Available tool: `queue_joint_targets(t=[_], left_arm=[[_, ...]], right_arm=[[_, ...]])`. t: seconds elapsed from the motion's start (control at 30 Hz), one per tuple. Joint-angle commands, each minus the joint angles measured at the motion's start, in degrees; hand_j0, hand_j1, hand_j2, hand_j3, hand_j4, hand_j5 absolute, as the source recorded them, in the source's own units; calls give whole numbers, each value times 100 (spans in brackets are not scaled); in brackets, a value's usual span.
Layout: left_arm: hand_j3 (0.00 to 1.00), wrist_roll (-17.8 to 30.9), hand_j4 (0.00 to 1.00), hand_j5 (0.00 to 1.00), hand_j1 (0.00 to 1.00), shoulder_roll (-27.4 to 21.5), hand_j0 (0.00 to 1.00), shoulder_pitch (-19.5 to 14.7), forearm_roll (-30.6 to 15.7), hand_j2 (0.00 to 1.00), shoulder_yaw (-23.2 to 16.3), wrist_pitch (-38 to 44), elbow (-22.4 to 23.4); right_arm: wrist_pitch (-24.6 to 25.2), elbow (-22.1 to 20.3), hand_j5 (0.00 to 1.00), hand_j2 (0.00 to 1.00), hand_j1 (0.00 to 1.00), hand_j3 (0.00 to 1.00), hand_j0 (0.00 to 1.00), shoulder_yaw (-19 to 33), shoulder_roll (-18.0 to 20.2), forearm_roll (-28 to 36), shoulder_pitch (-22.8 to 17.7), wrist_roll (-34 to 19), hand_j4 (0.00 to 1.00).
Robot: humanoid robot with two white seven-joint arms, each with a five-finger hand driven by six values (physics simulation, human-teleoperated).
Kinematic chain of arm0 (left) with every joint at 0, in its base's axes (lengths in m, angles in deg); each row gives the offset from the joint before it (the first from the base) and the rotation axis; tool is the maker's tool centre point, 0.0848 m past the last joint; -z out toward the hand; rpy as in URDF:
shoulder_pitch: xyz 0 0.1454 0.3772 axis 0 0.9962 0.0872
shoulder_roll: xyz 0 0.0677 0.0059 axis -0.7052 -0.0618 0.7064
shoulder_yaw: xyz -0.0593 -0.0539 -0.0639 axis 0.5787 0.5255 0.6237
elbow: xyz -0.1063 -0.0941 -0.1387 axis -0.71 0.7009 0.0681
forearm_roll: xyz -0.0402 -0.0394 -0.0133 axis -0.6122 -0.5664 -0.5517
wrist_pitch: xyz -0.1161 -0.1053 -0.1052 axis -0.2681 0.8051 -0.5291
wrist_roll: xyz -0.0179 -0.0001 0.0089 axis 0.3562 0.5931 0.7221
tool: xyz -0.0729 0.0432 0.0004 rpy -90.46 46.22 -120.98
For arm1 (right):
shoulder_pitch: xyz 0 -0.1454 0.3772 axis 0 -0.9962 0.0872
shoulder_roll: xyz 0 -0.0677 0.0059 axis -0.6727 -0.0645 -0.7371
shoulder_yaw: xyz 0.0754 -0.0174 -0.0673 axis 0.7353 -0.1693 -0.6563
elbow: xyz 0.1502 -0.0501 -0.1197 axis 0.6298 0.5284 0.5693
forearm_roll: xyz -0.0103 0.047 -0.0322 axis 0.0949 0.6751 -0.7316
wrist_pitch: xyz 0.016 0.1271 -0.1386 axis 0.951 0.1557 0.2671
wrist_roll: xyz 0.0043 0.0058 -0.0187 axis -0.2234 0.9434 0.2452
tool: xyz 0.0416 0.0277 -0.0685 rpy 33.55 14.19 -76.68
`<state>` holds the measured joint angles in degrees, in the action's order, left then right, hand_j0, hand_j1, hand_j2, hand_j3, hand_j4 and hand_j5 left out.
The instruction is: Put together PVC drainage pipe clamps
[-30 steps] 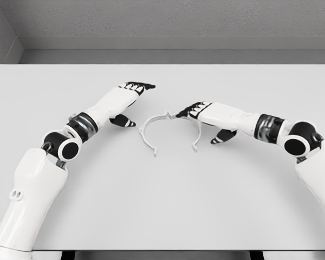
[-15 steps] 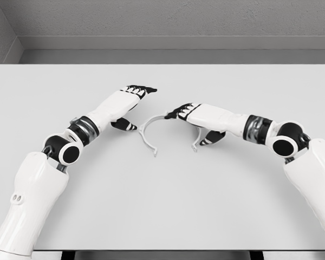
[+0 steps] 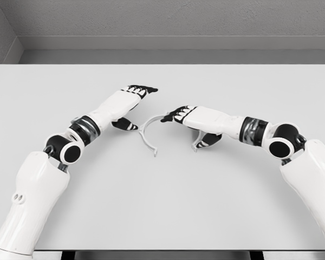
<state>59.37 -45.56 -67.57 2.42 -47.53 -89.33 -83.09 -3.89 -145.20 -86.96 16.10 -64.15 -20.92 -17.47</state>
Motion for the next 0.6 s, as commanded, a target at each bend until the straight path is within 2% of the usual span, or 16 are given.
queue_joint_targets(t=[0.0,0.47,0.57], left_arm=[[100,-3,100,100,100,24,100,0,-25,100,-14,-14,-25],[100,-12,100,100,100,41,100,9,-25,100,-32,-14,-42],[100,-12,100,100,100,76,100,9,-25,100,-32,-14,-51]], right_arm=[[14,-10,100,100,100,100,100,-12,0,35,0,3,100],[23,-28,100,100,100,100,100,-109,-53,62,0,3,100],[23,-142,100,100,100,100,100,-100,-53,44,-9,3,100]])
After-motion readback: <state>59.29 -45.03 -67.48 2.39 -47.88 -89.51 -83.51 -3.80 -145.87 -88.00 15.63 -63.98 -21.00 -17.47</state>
